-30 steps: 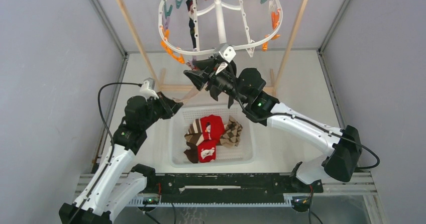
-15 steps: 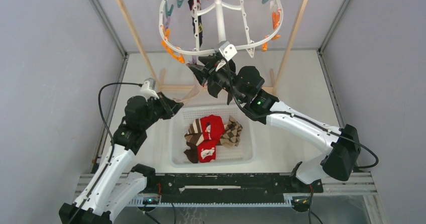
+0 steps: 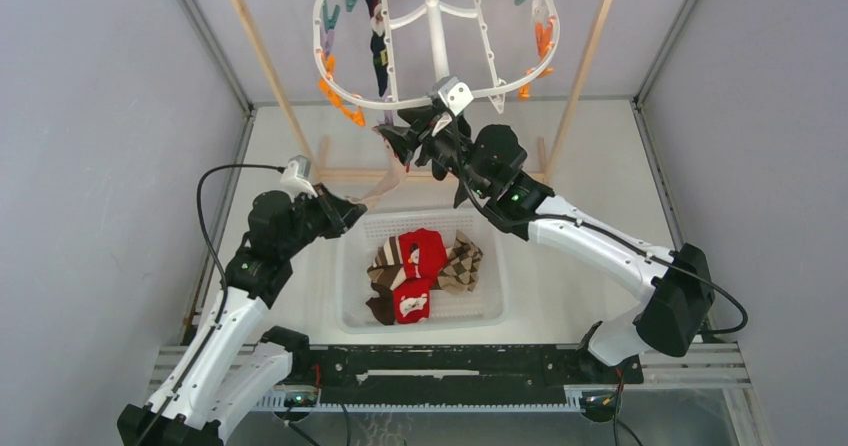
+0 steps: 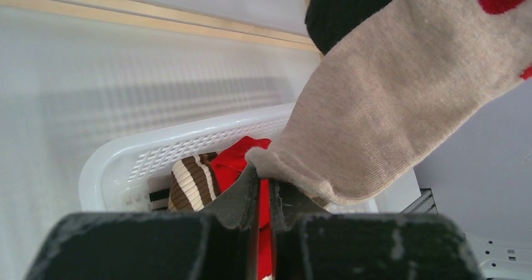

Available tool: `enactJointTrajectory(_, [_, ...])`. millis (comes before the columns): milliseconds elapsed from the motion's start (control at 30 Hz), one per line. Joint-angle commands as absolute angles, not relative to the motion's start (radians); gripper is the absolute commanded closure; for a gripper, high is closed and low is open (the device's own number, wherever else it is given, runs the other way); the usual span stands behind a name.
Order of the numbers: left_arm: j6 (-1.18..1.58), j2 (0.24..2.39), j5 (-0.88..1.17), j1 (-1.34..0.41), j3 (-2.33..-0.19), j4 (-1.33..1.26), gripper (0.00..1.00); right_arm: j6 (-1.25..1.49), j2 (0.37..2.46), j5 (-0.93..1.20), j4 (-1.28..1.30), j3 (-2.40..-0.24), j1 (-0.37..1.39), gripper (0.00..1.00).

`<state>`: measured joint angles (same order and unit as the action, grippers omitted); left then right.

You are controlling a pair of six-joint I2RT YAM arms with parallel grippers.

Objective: Remove the socks clipped to the hanger
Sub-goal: Remove the sock from the hanger.

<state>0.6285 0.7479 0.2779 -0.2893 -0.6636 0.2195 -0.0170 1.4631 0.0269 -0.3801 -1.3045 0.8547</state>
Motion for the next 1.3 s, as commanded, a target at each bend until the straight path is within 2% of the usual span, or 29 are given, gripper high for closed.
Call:
enactJointTrajectory(0, [0.612, 0.748, 0.317, -0.282, -0.732, 0.19, 0.9, -0.008, 1.468, 0.04, -0.449, -1.344, 0.844, 0.44])
enactJointTrajectory(667, [0.609, 0.762, 0.351, -0.282, -0.736, 0.179, 0.9, -0.005, 1.482, 0.019, -0.513, -1.345, 0.864, 0.43])
enactJointTrajectory(1067, [0.604, 0.753, 0.369, -0.282, -0.738, 0.186, 0.9, 0.037, 1.514, 0.0, -0.564, -1.354, 0.865, 0.51])
enactJointTrajectory(1267, [0.601, 0.749, 0.375, -0.283, -0.738, 0.189, 0.9, 0.05, 1.527, -0.026, -0.577, -1.362, 0.867, 0.62])
